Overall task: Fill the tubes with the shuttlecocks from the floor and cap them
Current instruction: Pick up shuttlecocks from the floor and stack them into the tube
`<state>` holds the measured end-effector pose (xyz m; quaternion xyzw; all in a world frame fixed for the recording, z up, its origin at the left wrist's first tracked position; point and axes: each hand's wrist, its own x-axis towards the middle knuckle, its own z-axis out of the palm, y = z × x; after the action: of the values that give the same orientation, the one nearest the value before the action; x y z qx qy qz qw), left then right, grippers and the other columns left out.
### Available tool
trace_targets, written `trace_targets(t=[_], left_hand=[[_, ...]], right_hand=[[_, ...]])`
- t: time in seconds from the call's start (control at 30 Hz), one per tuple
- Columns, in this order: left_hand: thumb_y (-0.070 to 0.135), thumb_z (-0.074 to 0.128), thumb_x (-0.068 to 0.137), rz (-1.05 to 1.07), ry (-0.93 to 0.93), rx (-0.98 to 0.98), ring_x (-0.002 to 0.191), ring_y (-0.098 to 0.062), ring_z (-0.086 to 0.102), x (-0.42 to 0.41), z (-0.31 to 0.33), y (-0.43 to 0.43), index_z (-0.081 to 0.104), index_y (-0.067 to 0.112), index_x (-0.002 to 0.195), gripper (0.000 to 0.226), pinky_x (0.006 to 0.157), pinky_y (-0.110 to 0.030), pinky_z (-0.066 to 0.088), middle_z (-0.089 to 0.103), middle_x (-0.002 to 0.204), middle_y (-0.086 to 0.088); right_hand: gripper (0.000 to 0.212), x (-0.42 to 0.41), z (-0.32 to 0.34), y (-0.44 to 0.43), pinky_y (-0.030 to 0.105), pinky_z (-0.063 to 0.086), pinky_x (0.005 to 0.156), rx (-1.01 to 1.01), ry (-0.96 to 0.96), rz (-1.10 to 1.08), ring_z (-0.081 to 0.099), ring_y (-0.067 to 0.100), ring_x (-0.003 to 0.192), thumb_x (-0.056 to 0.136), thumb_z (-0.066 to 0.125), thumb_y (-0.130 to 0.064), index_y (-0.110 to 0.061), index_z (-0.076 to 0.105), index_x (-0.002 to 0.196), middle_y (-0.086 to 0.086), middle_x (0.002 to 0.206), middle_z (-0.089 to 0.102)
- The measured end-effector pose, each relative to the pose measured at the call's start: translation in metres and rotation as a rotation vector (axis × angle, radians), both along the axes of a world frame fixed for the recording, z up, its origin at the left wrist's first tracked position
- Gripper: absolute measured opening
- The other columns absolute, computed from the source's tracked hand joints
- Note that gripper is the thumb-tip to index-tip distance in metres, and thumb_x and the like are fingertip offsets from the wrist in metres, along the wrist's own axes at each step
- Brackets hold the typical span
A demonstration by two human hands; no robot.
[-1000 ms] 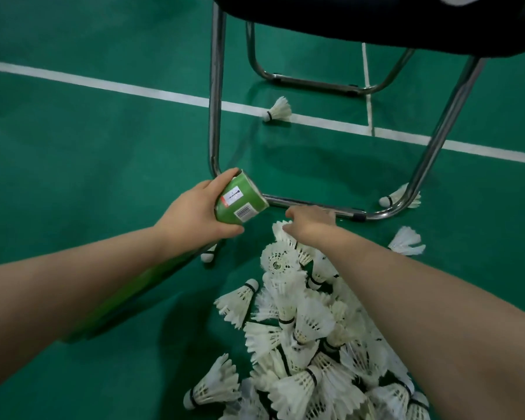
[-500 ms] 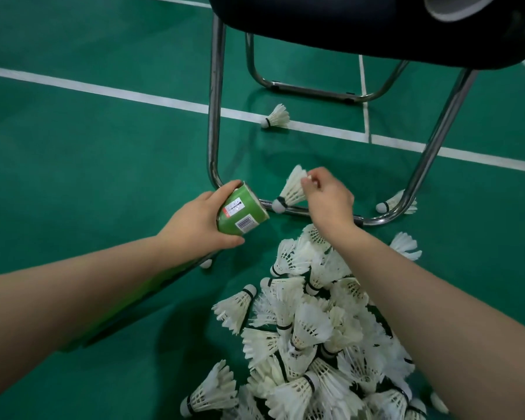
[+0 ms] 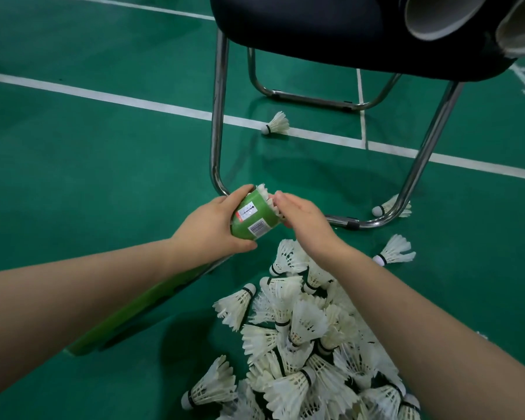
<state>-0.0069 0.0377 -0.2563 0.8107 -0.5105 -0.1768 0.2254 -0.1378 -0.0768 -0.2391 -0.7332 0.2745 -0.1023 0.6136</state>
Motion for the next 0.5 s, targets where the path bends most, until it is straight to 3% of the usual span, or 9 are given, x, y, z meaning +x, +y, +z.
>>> trace_targets(t=[0.1, 0.2, 0.33, 0.43, 0.5], left_hand=[[0.043, 0.076, 0.067, -0.045, -0.036, 0.017, 0.095, -0.012, 0.051, -0.002, 0.001, 0.001, 0.015, 0.038, 0.144, 0.098, 0.083, -0.028, 0.046, 0.051, 0.12, 0.003], [0.045, 0.075, 0.067, -0.078, -0.061, 0.027, 0.1, -0.014, 0.052, -0.004, 0.003, 0.001, 0.013, 0.041, 0.144, 0.099, 0.083, -0.029, 0.046, 0.05, 0.122, 0.004], [0.045, 0.075, 0.068, -0.117, -0.067, 0.036, 0.105, -0.013, 0.05, -0.008, 0.001, 0.003, 0.013, 0.04, 0.145, 0.099, 0.081, -0.023, 0.042, 0.046, 0.128, 0.007], [0.046, 0.074, 0.068, -0.149, -0.096, 0.069, 0.103, -0.013, 0.049, -0.008, -0.002, 0.007, 0.013, 0.04, 0.145, 0.099, 0.076, -0.021, 0.037, 0.047, 0.125, 0.007], [0.045, 0.074, 0.068, -0.139, -0.089, 0.061, 0.104, -0.013, 0.048, -0.006, -0.001, 0.007, 0.013, 0.04, 0.145, 0.099, 0.077, -0.022, 0.037, 0.047, 0.126, 0.006]], right_hand=[[0.014, -0.006, 0.003, -0.009, 0.025, 0.043, 0.088, 0.069, 0.067, 0.171, 0.061, 0.005, 0.094, 0.09, 0.054, -0.028, -0.028, 0.065, 0.098, -0.013, 0.094, 0.068], [0.032, -0.007, 0.003, -0.012, 0.038, 0.042, 0.099, 0.118, 0.108, 0.232, 0.06, 0.021, 0.107, 0.071, 0.056, -0.021, -0.027, 0.068, 0.1, -0.002, 0.105, 0.07], [0.033, 0.0, -0.002, -0.008, 0.035, 0.045, 0.099, 0.189, 0.212, 0.323, 0.061, 0.02, 0.101, 0.075, 0.06, -0.005, -0.009, 0.063, 0.107, 0.005, 0.105, 0.067], [0.035, 0.005, -0.008, -0.006, 0.034, 0.044, 0.098, 0.22, 0.279, 0.421, 0.059, 0.019, 0.102, 0.07, 0.06, -0.014, -0.014, 0.061, 0.105, 0.006, 0.109, 0.065], [0.023, 0.006, -0.006, -0.005, 0.028, 0.046, 0.094, 0.226, 0.257, 0.418, 0.062, 0.015, 0.097, 0.078, 0.063, -0.02, -0.019, 0.062, 0.101, 0.001, 0.105, 0.067]])
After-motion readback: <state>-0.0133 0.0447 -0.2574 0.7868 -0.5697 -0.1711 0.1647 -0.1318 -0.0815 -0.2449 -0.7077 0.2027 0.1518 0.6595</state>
